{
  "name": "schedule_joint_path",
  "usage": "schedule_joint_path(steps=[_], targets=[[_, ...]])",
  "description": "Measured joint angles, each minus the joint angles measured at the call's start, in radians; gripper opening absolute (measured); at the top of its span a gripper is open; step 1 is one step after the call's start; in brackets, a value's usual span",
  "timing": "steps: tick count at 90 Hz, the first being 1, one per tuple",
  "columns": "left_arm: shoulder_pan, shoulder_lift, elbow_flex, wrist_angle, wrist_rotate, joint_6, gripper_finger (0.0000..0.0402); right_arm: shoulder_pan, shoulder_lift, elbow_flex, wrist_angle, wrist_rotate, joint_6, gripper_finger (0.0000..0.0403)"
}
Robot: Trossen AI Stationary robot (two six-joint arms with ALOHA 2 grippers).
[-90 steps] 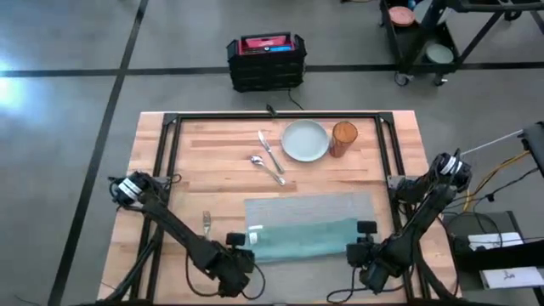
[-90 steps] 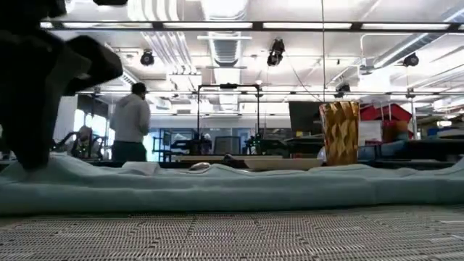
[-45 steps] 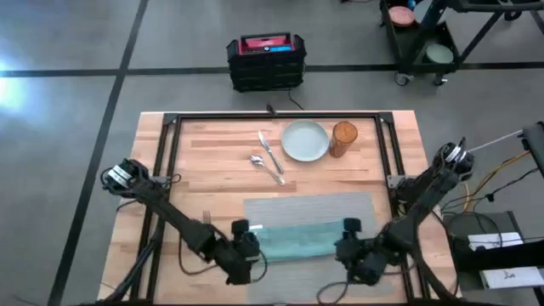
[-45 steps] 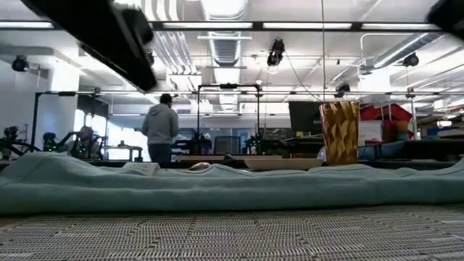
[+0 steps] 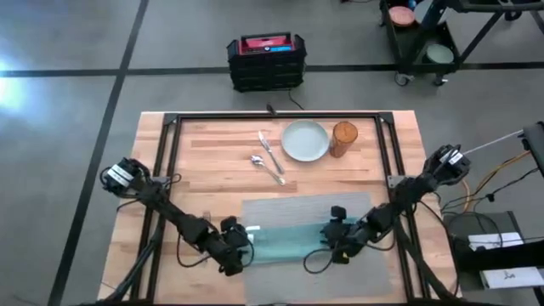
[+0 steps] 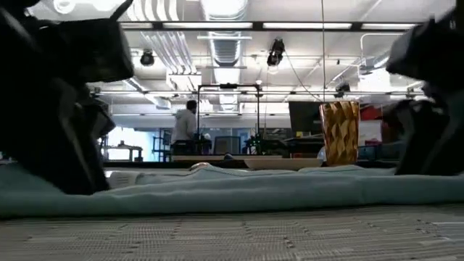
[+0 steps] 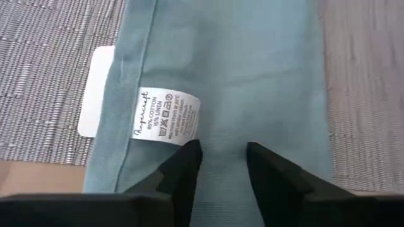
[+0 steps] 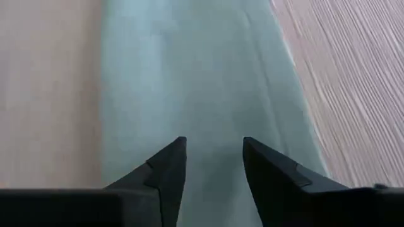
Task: Set table place
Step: Fold the blue napkin on the gray placemat
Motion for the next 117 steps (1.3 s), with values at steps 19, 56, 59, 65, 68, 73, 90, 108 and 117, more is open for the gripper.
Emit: schedule_joint_path(steps=[19,56,59,65,68,73,90,108,117], targets=[[-0.015,-0.009,-0.027,-0.001,-0.003,-0.031,0.0121,0.004,-0.007,-0.043,0.017,-0.023,0.044,0.0116],[-0.045,-0.232,-0.056,-0.166,0.023,-0.098,0.0114,0.004,-0.026,-0.028,-0.01,-0.039,0.015,0.0098],[-0.045,-0.248,-0.05,-0.145,-0.022,-0.094,0.0114,0.004,-0.026,-0.025,-0.011,-0.035,0.015,0.0097],[-0.045,-0.259,-0.051,-0.137,-0.123,-0.079,0.0116,-0.001,-0.026,-0.02,-0.013,-0.034,0.011,0.0095],[-0.045,-0.254,-0.057,-0.134,-0.156,-0.065,0.0116,-0.002,-0.026,-0.018,-0.013,-0.034,0.011,0.0095],[-0.043,-0.237,-0.071,-0.106,-0.175,-0.045,0.0118,-0.002,-0.026,-0.017,-0.012,-0.033,0.011,0.0093],[-0.048,-0.171,-0.136,-0.033,-0.062,-0.117,0.0116,-0.002,-0.026,-0.016,-0.022,-0.03,0.012,0.0085],[-0.071,-0.138,-0.176,-0.009,0.001,-0.222,0.0114,-0.002,-0.028,-0.013,-0.067,-0.023,0.082,0.0076],[-0.075,-0.166,-0.176,-0.024,0.009,-0.223,0.0114,-0.002,-0.034,-0.012,-0.081,-0.023,0.124,0.0078]])
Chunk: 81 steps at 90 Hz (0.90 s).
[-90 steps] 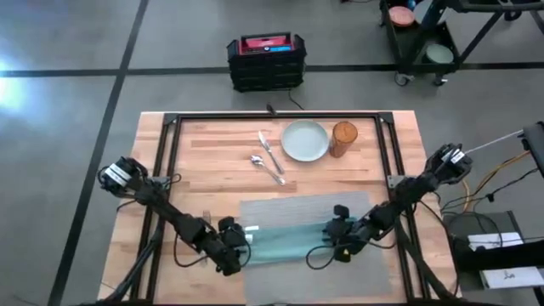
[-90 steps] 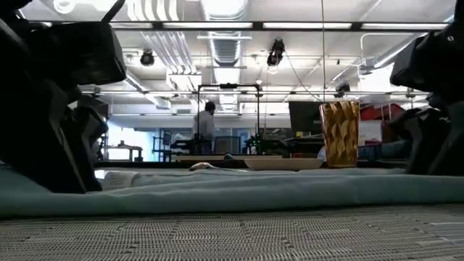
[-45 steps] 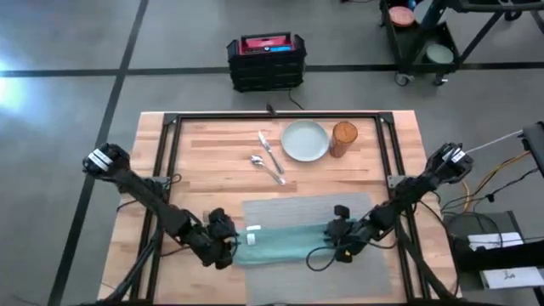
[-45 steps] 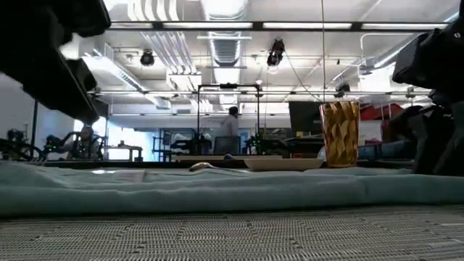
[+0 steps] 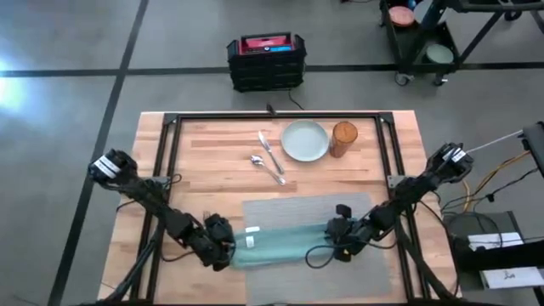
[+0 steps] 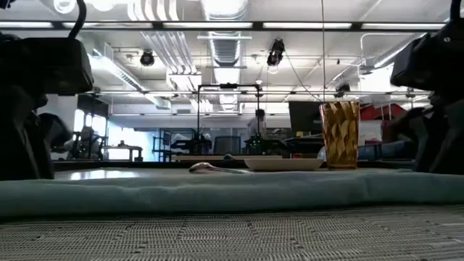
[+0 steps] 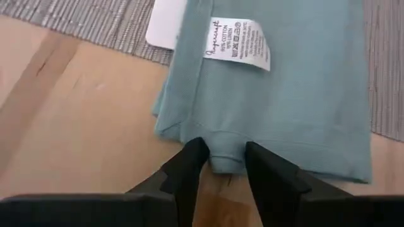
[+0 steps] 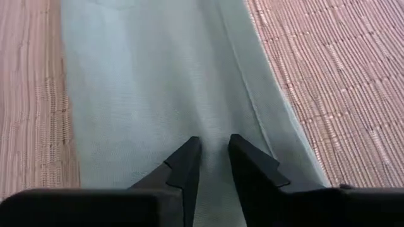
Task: Set table place
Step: Fold the blue napkin on the gray placemat
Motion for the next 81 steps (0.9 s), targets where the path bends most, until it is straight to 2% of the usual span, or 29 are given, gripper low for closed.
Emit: schedule_joint_path(steps=[13,27,40,48,57,70,81], targets=[[-0.002,-0.085,0.046,-0.048,-0.019,0.055,0.0114,0.0,-0.054,0.016,-0.068,-0.012,0.024,0.0102],[-0.002,-0.149,0.086,-0.06,-0.139,0.11,0.0114,0.0,-0.176,0.101,-0.257,-0.061,0.114,0.0144],[0.035,-0.135,0.101,0.105,-0.266,0.254,0.0114,0.001,-0.307,0.195,-0.493,-0.156,0.277,0.018],[0.081,-0.066,0.101,0.261,-0.241,0.361,0.0114,0.032,-0.37,0.206,-0.626,-0.158,0.445,0.0194],[0.132,0.027,0.105,0.387,-0.214,0.413,0.0114,0.085,-0.403,0.199,-0.726,-0.144,0.652,0.0205],[0.187,0.157,0.141,0.394,-0.079,0.416,0.0114,0.152,-0.376,0.139,-0.816,-0.125,0.934,0.0215],[0.201,0.236,0.182,0.393,-0.06,0.417,0.0114,0.187,-0.339,0.092,-0.8,-0.13,1.046,0.022]])
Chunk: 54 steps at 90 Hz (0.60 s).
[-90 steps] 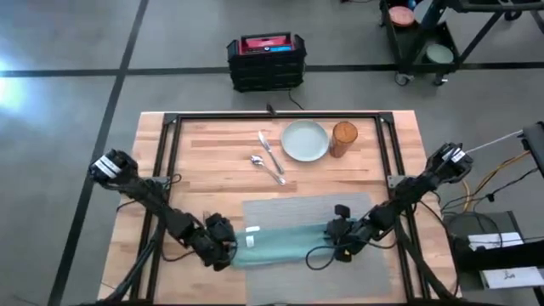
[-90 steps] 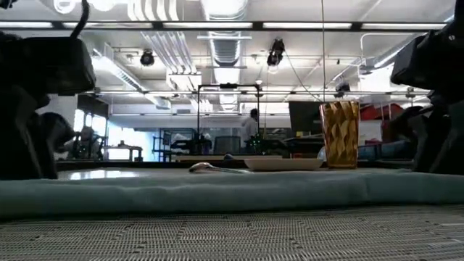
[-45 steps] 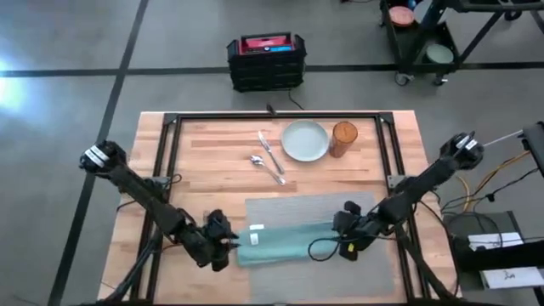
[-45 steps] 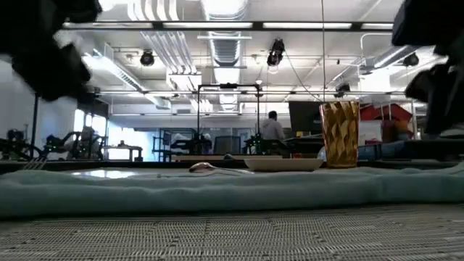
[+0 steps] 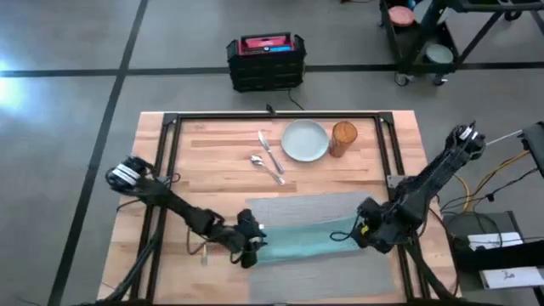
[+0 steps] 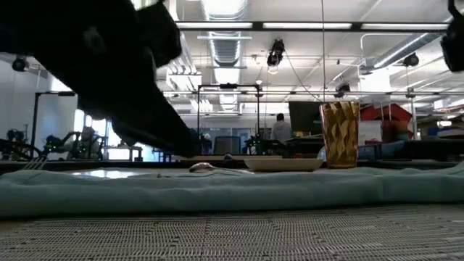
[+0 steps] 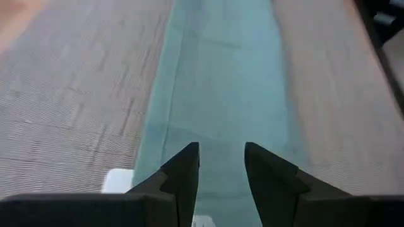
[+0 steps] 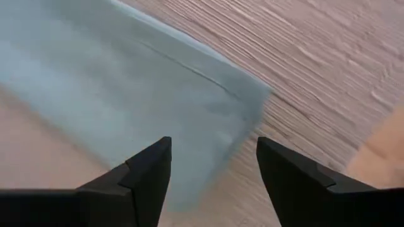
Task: Set table place
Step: Fold the blue napkin on the gray placemat
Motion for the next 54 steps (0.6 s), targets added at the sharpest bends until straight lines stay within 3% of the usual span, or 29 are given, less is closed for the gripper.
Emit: schedule_joint_path(steps=[24,54], targets=[[0.0,0.048,0.048,-0.007,0.0,0.094,0.0114,0.001,0.075,-0.015,0.062,-0.025,0.049,0.0208],[-0.001,0.044,0.048,-0.004,0.0,0.1,0.0114,-0.004,0.191,-0.016,0.151,-0.028,0.046,0.0191]])
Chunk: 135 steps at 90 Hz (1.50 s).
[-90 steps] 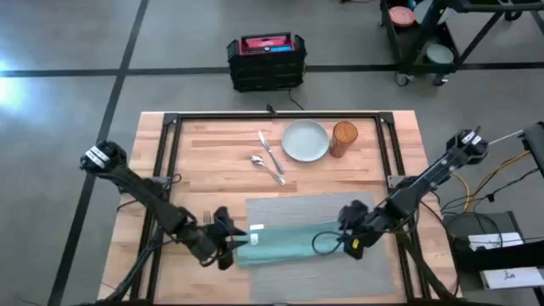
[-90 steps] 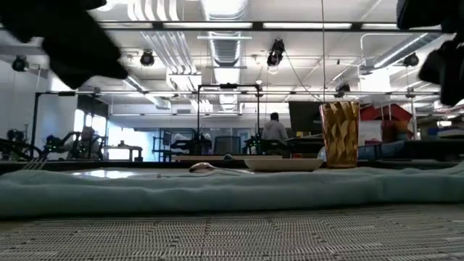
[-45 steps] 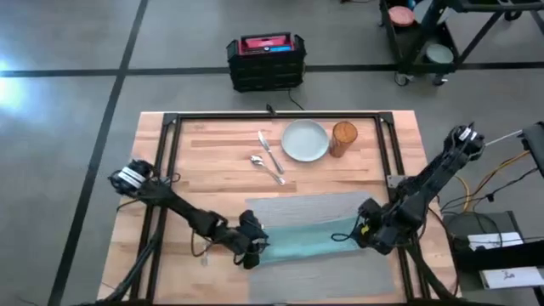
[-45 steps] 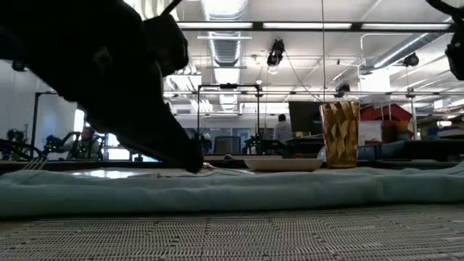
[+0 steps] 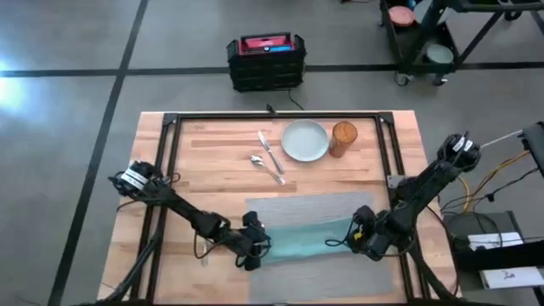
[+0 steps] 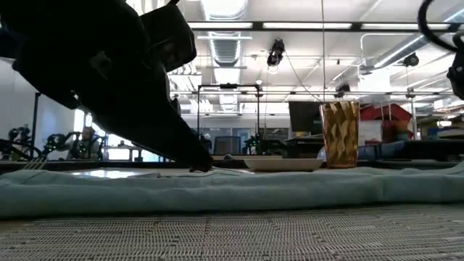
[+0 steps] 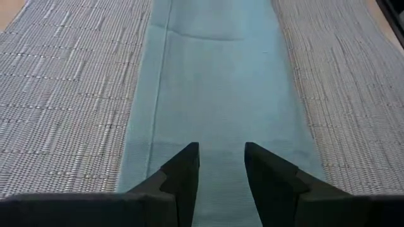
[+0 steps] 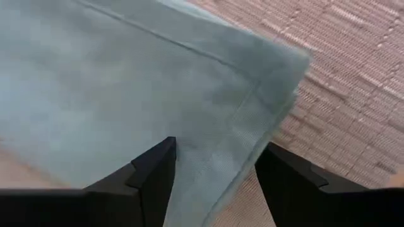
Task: Set table place
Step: Fold the blue napkin on the gray placemat
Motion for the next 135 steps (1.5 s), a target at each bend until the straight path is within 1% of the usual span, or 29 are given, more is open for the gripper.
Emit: schedule_joint_path(steps=[20,33,42,47,58,73,92,104,116,119,135], targets=[[-0.003,-0.003,0.003,0.019,0.0,-0.003,0.0114,0.0,0.011,0.001,-0.003,0.0,-0.008,0.0173],[0.003,-0.004,0.039,0.021,-0.007,0.031,0.0114,0.0,0.004,0.001,-0.005,0.0,-0.045,0.016],[0.024,0.005,0.062,0.018,-0.033,0.007,0.0114,-0.004,-0.004,0.001,-0.005,-0.024,-0.052,0.0152],[0.037,0.017,0.078,0.02,-0.023,0.018,0.0114,-0.004,-0.005,0.001,-0.005,-0.027,-0.045,0.0147],[0.048,0.055,0.096,0.022,-0.003,0.098,0.0114,-0.004,-0.005,0.001,-0.004,-0.019,-0.034,0.0138],[0.049,0.127,0.126,0.026,0.026,0.106,0.0114,-0.009,-0.005,0.001,-0.003,-0.019,-0.034,0.0125],[0.051,0.182,0.166,0.032,0.025,0.138,0.0114,-0.009,0.004,0.001,0.0,-0.007,-0.002,0.0105],[0.051,0.183,0.167,0.032,0.025,0.158,0.0114,-0.009,0.019,0.001,0.003,0.0,-0.053,0.0078],[0.051,0.18,0.18,0.026,0.023,0.17,0.0114,-0.009,0.018,0.001,0.002,0.004,-0.062,0.002],[0.051,0.18,0.184,0.027,0.023,0.174,0.0114,-0.009,0.017,0.001,0.003,0.005,-0.065,0.0011],[0.05,0.178,0.187,0.028,0.022,0.184,0.0114,-0.01,-0.018,0.001,-0.011,0.0,-0.053,0.0006]])
